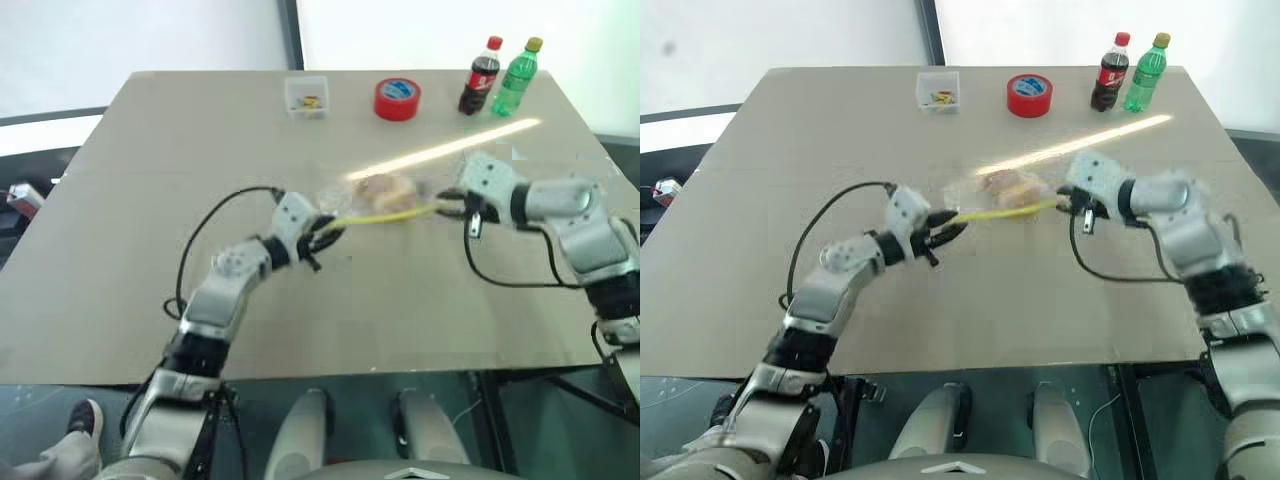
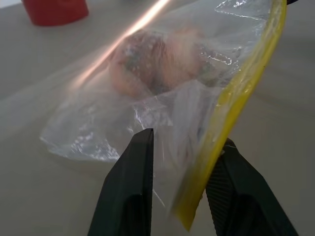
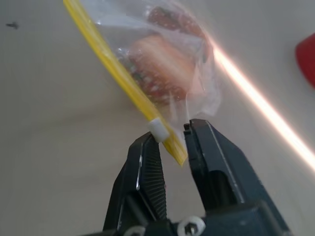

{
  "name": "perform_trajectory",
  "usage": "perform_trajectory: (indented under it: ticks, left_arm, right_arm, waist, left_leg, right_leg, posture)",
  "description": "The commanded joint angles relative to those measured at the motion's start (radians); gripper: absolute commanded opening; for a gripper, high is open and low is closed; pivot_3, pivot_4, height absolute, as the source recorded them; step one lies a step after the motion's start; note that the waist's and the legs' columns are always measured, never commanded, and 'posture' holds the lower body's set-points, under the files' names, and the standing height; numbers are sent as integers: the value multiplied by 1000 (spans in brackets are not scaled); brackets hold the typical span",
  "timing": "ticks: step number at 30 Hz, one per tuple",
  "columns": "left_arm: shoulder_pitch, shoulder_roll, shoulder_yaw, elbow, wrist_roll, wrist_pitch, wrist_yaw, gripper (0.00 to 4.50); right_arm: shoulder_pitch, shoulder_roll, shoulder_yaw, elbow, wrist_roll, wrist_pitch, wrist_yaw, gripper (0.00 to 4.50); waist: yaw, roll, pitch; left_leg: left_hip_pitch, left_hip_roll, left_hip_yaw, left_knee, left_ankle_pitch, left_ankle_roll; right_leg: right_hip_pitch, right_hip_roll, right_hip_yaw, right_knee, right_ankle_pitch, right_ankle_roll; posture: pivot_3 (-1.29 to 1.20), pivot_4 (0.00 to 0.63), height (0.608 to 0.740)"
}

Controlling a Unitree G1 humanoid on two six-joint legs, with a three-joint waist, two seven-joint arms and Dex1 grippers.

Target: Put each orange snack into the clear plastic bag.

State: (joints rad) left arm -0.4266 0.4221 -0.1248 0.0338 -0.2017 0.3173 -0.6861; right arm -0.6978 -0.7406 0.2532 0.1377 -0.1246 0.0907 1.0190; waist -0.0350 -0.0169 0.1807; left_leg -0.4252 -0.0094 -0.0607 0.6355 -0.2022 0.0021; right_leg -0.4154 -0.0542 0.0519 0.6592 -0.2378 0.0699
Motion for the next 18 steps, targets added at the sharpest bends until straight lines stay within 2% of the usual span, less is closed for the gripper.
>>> perform_trajectory:
  ticks: [1, 3, 8, 14, 18]
  left_arm:
    - [88, 11, 19, -164, 12, 50, 55, 2727]
    - [159, 32, 58, -250, -3, 98, 77, 2727]
    - [349, 90, 180, -441, -38, 153, 108, 2727]
    - [535, 154, 336, -577, -128, 206, 69, 2727]
    - [570, 166, 394, -622, -190, 229, 60, 2727]
  right_arm:
    - [150, -61, -86, -152, 45, 113, 3, 1753]
    - [266, -62, -170, -193, 127, 135, -2, 1753]
    - [516, -64, -361, -265, 304, 145, 17, 1753]
    - [600, -80, -518, -298, 470, 195, 44, 1753]
    - [606, -116, -562, -257, 516, 181, 91, 1753]
  waist:
    - [6, 0, 0]
    - [10, 0, 0]
    - [11, 0, 0]
    - [5, 0, -1]
    - [8, 0, -1]
  left_leg:
    - [1, 0, 0, 0, 0, 0]
    - [7, 0, 0, 0, 0, 0]
    - [9, 2, 2, 0, 0, 0]
    - [12, 6, 4, 1, 0, 0]
    - [12, 6, 4, 2, 0, 0]
  right_leg:
    - [1, 0, 0, 1, 0, 0]
    - [7, 0, 0, 1, 0, 0]
    - [7, 0, 2, 1, 0, 0]
    - [11, 1, 2, 0, -3, -3]
    - [11, 1, 2, -1, -3, -3]
  posture:
    - [0, 150, 740]
    - [0, 150, 740]
    - [0, 150, 740]
    - [0, 150, 740]
    - [0, 150, 740]
